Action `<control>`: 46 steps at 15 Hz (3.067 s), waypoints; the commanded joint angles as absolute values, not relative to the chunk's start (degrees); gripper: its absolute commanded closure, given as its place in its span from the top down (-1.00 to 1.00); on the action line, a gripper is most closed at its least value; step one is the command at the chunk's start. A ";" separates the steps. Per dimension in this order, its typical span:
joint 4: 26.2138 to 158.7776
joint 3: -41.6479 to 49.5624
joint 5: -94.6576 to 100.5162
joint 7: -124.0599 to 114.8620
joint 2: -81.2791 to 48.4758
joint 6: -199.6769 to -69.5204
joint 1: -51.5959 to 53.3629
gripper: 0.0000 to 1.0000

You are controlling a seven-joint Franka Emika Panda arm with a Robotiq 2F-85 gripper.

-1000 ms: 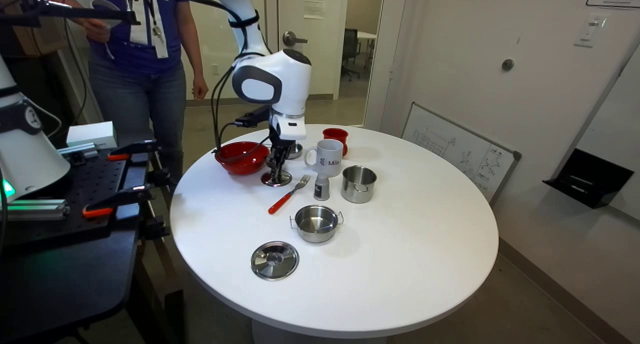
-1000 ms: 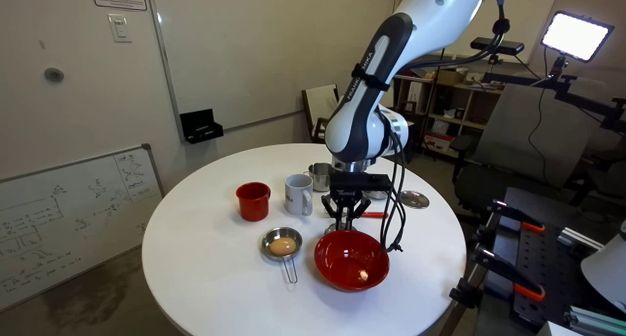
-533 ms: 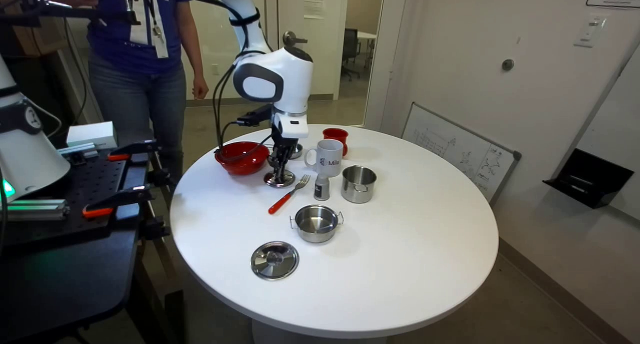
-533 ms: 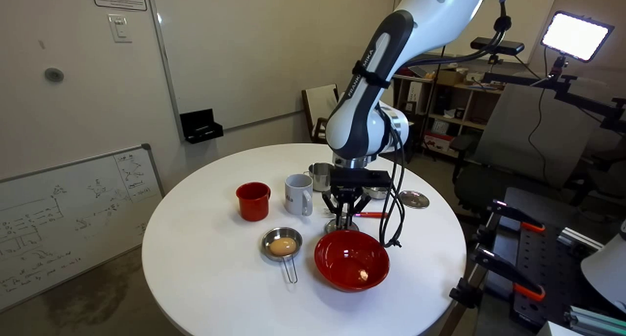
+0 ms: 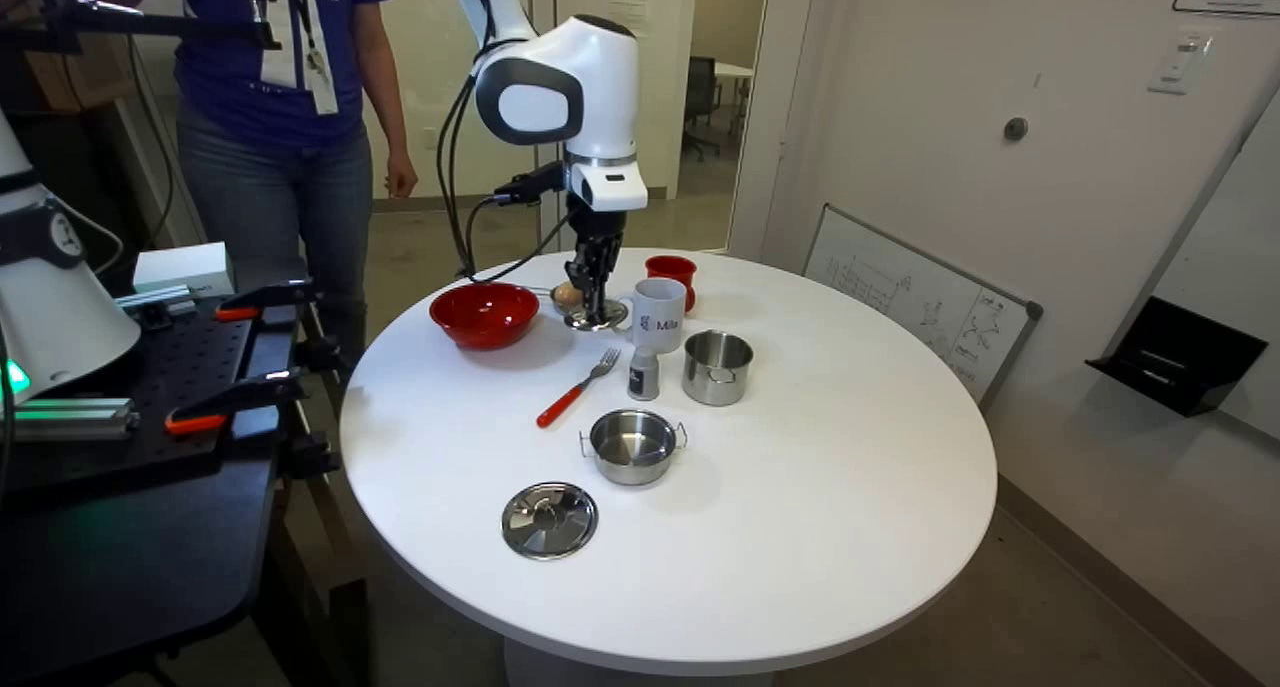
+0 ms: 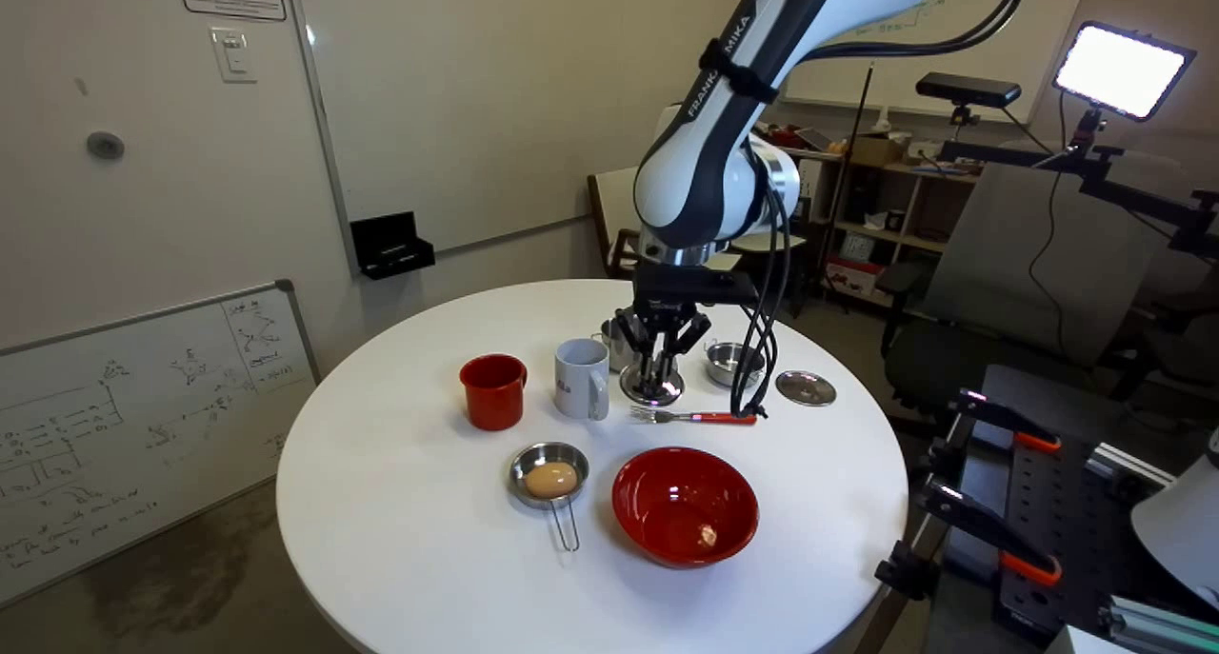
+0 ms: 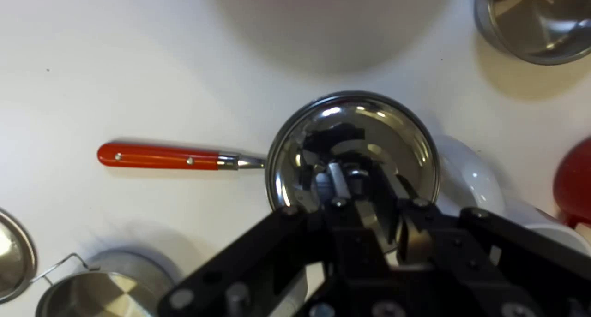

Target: Put the left lid on the silver pot closest to you

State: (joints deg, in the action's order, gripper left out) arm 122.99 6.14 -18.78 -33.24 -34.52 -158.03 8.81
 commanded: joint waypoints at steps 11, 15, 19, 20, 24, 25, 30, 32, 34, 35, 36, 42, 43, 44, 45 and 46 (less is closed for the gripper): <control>132.63 19.91 -2.06 -40.74 -21.98 -156.81 10.73 -0.83; 130.78 17.87 -2.55 -39.42 -23.83 -157.23 7.85 -0.63; 130.77 17.28 -2.65 -39.37 -24.17 -157.25 7.87 -0.63; 130.77 17.27 -2.65 -39.37 -24.18 -157.25 7.87 -0.83; 131.25 16.67 -4.68 -38.42 -24.66 -157.50 4.55 -0.84; 131.26 16.62 -4.96 -38.21 -24.91 -157.65 3.65 -0.84; 130.82 14.23 -9.03 -34.95 -26.13 -158.85 -2.79 -0.84; 130.07 12.49 -11.96 -32.83 -27.35 -159.17 -5.53 -0.84; 129.22 10.29 -15.85 -30.33 -28.83 -159.46 -8.28 -0.84; 128.72 9.43 -17.55 -29.23 -29.54 -159.46 -9.28 -0.84; 128.08 8.63 -18.98 -28.25 -30.24 -159.26 -10.00 -0.84; 123.64 6.79 -22.54 -26.36 -34.82 -158.89 -11.43 -0.84; 122.75 6.71 -22.68 -26.34 -35.81 -158.82 -11.45 -0.84; 122.10 6.65 -22.81 -26.36 -36.54 -158.78 -11.49 -0.84; 121.52 6.51 -23.03 -26.32 -37.12 -158.62 -11.65 -0.84; 121.01 6.43 -23.20 -26.29 -37.77 -158.64 -11.76 -0.84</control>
